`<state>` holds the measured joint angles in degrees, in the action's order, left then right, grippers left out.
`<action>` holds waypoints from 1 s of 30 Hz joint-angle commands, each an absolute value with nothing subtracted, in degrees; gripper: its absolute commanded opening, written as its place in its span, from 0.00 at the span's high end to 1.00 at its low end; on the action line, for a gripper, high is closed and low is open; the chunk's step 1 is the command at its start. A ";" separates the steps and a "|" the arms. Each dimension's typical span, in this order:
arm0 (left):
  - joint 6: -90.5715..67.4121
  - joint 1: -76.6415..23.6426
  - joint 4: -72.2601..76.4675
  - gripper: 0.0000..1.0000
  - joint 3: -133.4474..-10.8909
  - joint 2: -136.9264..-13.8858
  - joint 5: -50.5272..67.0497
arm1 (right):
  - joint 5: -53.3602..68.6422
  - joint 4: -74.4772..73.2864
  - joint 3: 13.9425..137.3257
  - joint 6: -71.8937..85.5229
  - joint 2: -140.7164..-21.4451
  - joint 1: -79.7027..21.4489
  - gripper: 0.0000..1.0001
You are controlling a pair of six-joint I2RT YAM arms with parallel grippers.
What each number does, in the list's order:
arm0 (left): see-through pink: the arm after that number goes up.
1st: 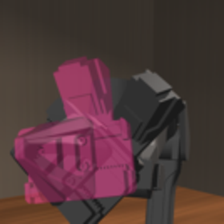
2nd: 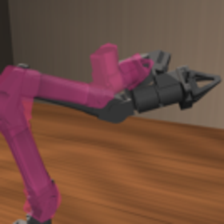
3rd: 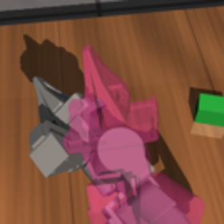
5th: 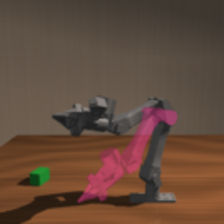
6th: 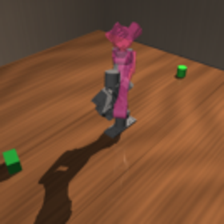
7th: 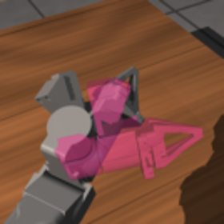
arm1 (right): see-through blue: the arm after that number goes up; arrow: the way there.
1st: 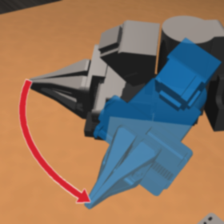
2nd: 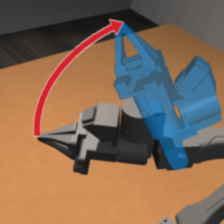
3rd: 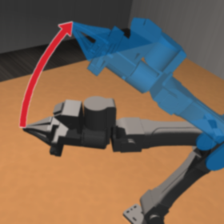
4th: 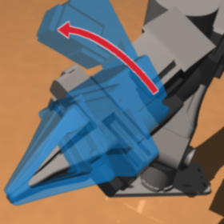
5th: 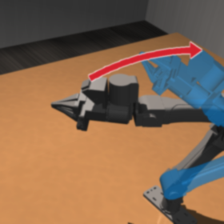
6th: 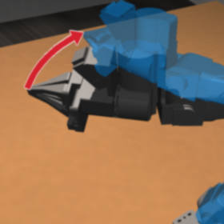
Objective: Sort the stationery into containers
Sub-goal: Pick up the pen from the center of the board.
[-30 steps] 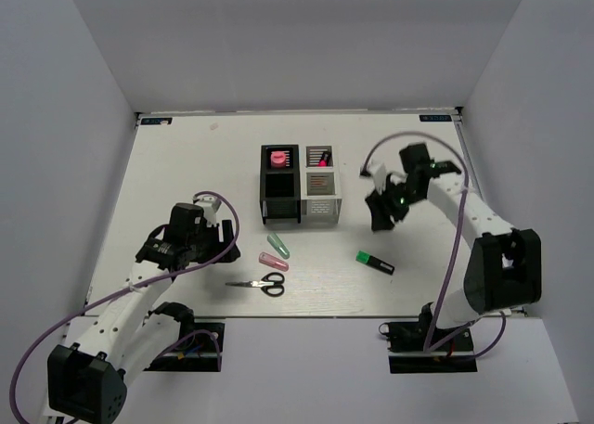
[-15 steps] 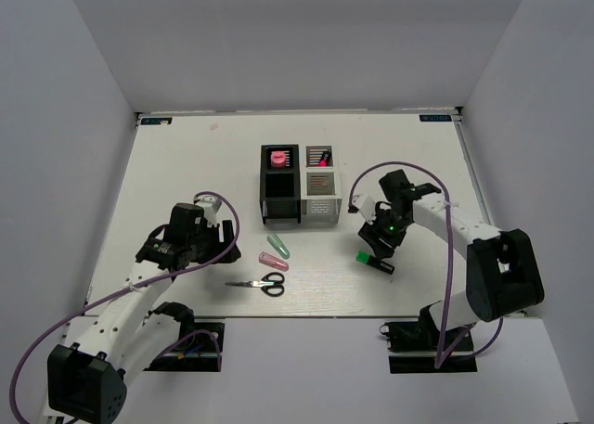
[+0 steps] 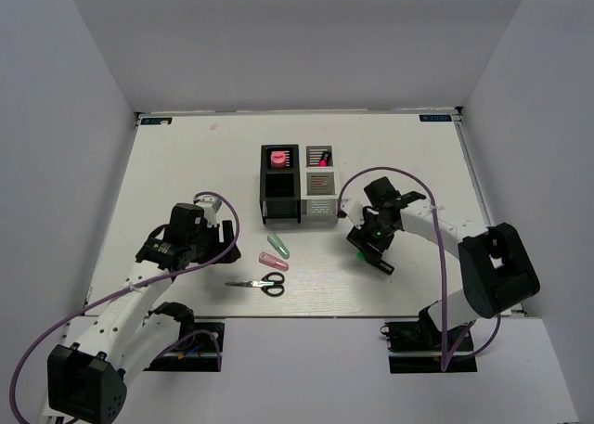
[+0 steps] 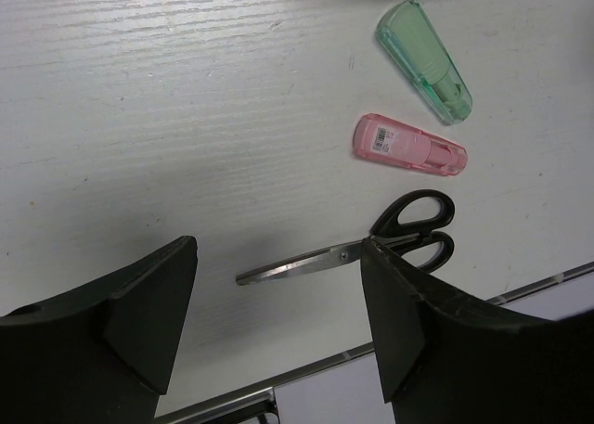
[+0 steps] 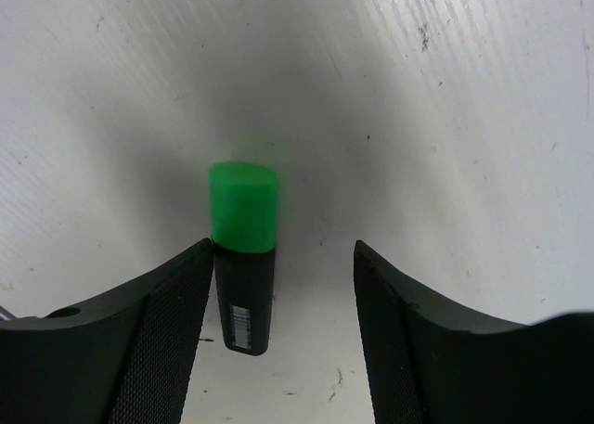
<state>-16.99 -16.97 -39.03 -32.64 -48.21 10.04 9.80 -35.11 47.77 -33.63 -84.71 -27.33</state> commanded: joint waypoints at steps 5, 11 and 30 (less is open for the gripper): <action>-16.87 -16.61 -39.29 0.18 -34.19 -47.20 11.16 | 7.82 -32.52 45.62 -32.70 -86.57 -29.44 0.35; -16.96 -16.70 -39.11 0.18 -34.36 -47.20 11.08 | 5.80 -31.73 43.59 -32.78 -87.27 -30.49 0.37; -16.88 -16.70 -39.20 0.18 -34.19 -46.84 10.90 | 5.87 -36.71 43.23 -32.34 -84.49 -32.08 1.00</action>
